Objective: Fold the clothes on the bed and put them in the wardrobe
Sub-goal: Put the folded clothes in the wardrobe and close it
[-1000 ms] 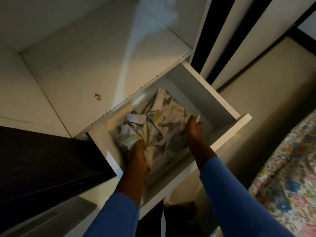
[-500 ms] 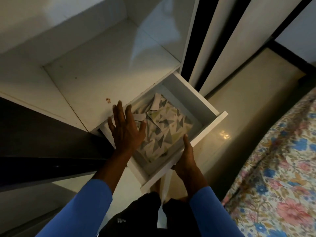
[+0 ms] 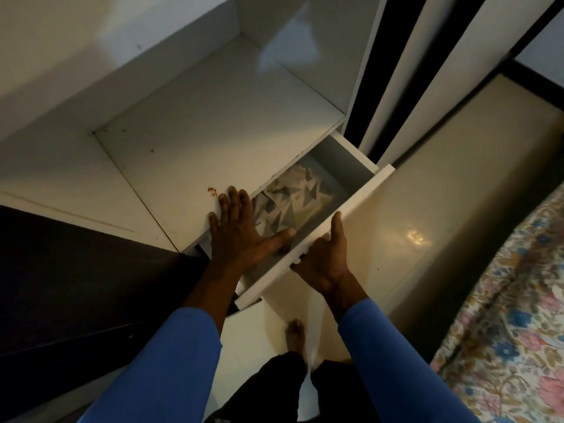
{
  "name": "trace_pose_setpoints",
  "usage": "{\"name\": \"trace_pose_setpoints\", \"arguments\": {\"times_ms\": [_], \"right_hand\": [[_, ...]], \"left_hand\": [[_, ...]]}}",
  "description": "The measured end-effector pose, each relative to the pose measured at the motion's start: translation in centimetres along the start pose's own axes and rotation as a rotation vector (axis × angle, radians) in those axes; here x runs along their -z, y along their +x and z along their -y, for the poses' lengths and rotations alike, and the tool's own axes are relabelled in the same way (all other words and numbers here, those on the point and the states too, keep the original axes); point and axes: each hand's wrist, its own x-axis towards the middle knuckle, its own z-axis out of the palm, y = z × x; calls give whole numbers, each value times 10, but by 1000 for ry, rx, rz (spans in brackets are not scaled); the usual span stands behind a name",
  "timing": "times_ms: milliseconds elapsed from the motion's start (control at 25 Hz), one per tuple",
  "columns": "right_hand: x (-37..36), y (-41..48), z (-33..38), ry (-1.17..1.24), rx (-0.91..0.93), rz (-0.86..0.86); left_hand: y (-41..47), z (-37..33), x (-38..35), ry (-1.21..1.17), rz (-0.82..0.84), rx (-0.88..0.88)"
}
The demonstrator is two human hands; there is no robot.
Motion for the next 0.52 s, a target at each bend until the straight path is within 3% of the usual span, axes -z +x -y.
{"name": "trace_pose_setpoints", "arguments": {"times_ms": [240,360,440,520], "right_hand": [[-52,92,16,-86,-132,78],[-45,103,25,-200,-114,114],[-25,96,27,-436,-74,16],[-1,92,26,-652,34,-155]], "left_hand": [[1,7,-9,143,-79,-31],[2,3,-11,175,-115,-3],[1,-1,-9,170,-182,22],[11,0,-6,269,-297,-75]]}}
